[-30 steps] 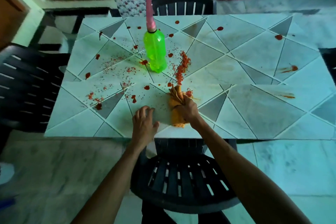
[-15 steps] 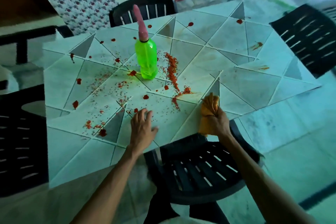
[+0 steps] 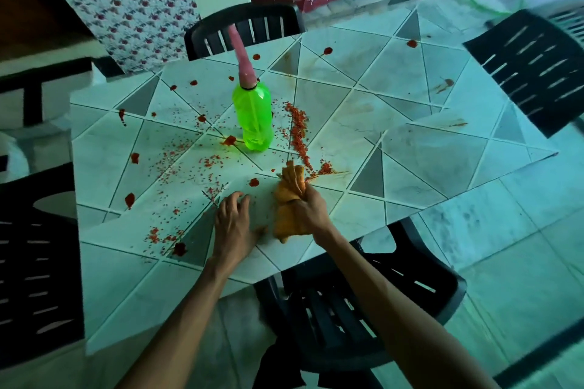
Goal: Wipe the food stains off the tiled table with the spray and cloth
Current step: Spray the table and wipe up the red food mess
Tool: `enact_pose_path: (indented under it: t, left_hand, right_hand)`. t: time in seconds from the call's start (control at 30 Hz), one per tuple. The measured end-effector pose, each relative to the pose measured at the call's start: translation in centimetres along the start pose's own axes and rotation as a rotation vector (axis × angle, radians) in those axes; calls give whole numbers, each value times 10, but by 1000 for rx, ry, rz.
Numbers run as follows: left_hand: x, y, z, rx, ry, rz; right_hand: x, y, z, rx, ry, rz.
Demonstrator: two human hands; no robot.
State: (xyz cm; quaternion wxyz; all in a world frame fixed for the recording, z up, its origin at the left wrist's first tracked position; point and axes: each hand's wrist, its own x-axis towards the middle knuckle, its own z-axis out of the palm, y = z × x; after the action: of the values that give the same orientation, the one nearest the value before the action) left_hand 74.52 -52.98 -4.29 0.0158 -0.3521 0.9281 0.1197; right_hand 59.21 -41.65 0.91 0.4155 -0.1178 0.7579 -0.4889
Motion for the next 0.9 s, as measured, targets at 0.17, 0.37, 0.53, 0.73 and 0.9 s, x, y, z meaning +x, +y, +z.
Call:
enact_pose_path:
  t: [0.17, 0.37, 0.53, 0.73, 0.9]
  left_hand:
    - [22, 12, -3, -27, -130, -1]
    - [34, 28, -4, -24, -171, 12]
    - [31, 30, -6, -9, -153, -15]
    - [19, 31, 1, -30, -11, -72]
    - [12, 30, 1, -111, 133, -135]
  right_hand:
    - [-8, -30, -72, -24, 87, -80]
    - [47, -41, -138, -394, 353, -90]
    - [90, -29, -122, -651, 224, -59]
    - [65, -36, -50, -670, -39, -172]
    - [56, -32, -21, -684, -186, -182]
